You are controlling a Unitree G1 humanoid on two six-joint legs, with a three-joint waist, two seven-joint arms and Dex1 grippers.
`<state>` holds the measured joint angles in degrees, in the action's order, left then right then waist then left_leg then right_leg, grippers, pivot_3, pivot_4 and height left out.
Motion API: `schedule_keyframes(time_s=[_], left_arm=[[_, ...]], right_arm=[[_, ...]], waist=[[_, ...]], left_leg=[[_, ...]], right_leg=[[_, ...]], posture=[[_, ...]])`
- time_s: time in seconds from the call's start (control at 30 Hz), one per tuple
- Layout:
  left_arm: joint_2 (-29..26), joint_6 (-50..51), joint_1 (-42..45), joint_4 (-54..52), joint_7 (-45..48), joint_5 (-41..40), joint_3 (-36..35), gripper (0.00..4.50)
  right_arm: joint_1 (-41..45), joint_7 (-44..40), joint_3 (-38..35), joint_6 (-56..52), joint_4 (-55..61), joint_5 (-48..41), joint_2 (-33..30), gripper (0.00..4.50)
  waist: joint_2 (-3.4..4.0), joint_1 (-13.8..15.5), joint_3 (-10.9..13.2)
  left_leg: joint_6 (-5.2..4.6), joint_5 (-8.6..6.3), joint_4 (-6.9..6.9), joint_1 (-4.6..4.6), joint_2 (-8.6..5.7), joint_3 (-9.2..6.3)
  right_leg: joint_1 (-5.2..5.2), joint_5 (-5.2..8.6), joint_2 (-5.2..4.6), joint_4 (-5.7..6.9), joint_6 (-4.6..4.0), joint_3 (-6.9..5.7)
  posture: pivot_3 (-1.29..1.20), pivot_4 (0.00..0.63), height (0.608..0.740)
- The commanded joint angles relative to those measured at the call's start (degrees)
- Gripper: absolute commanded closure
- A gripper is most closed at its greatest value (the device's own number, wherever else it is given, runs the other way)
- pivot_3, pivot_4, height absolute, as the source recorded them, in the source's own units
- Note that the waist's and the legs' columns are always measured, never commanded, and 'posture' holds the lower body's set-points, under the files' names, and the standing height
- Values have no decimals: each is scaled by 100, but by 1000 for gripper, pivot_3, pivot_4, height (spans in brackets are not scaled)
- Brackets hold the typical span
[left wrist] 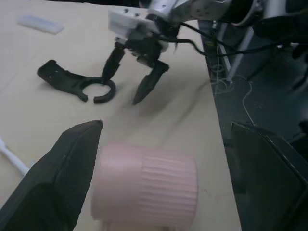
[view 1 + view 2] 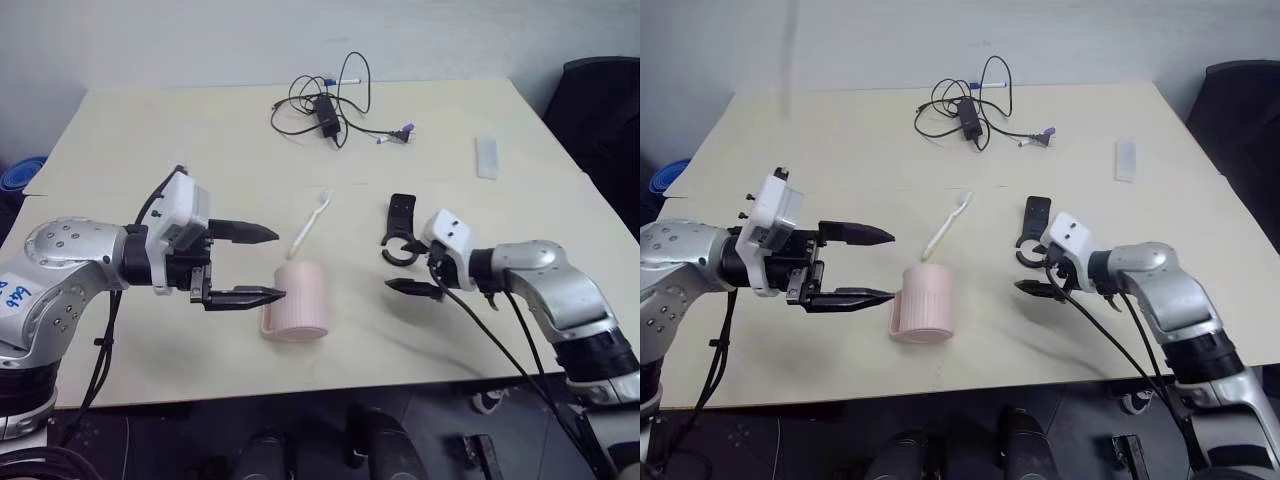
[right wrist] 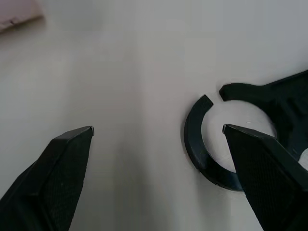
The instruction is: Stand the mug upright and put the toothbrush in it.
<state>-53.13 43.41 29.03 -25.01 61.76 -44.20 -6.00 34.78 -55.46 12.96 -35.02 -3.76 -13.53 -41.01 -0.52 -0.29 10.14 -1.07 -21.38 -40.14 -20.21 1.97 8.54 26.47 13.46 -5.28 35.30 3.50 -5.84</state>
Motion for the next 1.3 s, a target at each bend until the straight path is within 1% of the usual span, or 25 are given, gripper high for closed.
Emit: schedule_keyframes(time_s=[0.03,0.07,0.17,0.43,0.53,0.7,0.8,0.87,0.93,1.0,1.03,1.13,1.3], left_arm=[[-120,-148,132,-172,183,82,112,23],[-136,-203,134,-181,212,142,151,23],[-149,-316,99,-174,226,266,193,0],[-153,-374,200,-72,235,330,158,0],[-145,-402,225,-54,262,365,184,0],[-6,-536,336,57,306,477,347,0],[166,-613,479,226,285,579,494,0],[235,-664,541,309,310,647,564,0],[299,-728,620,404,379,687,626,0],[395,-842,755,575,475,762,717,0],[434,-890,814,660,512,796,755,0],[631,-1027,997,916,575,935,907,0],[835,-1151,1215,1122,726,1066,1056,0]], right_arm=[[173,24,122,98,-385,254,139,0],[209,44,159,119,-527,325,201,0],[258,-19,160,32,-698,330,321,623],[218,-164,194,-74,-631,387,373,3270],[168,-135,169,-56,-542,422,383,4141],[-43,250,-228,198,-242,443,350,4169],[-240,870,-748,711,-182,763,-16,4169],[-366,1164,-1290,397,-81,627,-186,4169],[-665,1211,-1730,258,86,530,-492,4169],[-1245,1108,-2070,350,205,593,-943,4169],[-1419,1089,-2228,319,234,533,-1032,4169],[-1751,1141,-2732,-7,225,131,-924,4169],[-2043,1466,-2944,-93,-7,69,-667,4169]], waist=[[0,1,0],[0,0,0],[-1,0,-1],[-1,0,-1],[-13,0,-8],[-18,-10,-11],[-18,20,-10],[-10,55,-6],[-10,73,-5],[-10,107,-5],[-10,118,-5],[-10,82,-5],[-8,-14,-6]], left_leg=[[0,0,0,0,0,0],[0,0,0,0,0,-1],[0,0,-3,0,0,-3],[0,0,-3,1,3,-5],[1,1,-3,3,3,-6],[3,2,-3,6,6,-8],[2,3,-6,1,2,-7],[-9,8,-6,-6,-2,-7],[-14,11,-6,-10,-2,-7],[-15,11,-5,-15,-2,-8],[-15,11,-2,-17,-7,-7],[-12,11,-2,-13,-9,-5],[-2,17,5,3,-7,-6]], right_leg=[[0,0,-1,1,0,0],[0,0,-1,2,0,1],[-1,0,-1,2,0,0],[-3,0,-1,2,0,0],[-5,0,-1,2,0,0],[-10,0,0,5,0,-1],[-8,0,-5,5,1,-1],[-6,-2,-18,5,3,-4],[-5,-3,-24,3,6,-3],[-5,-4,-22,-6,7,-8],[-6,-4,-18,-12,8,-12],[-11,-6,-7,-18,11,-13],[-10,-6,0,-14,11,6]], posture=[[0,150,740],[0,150,740],[0,150,740],[0,150,740],[0,150,740],[0,150,740],[0,150,740],[0,150,740],[0,150,740],[0,150,740],[0,150,740],[0,150,740],[0,150,740]])
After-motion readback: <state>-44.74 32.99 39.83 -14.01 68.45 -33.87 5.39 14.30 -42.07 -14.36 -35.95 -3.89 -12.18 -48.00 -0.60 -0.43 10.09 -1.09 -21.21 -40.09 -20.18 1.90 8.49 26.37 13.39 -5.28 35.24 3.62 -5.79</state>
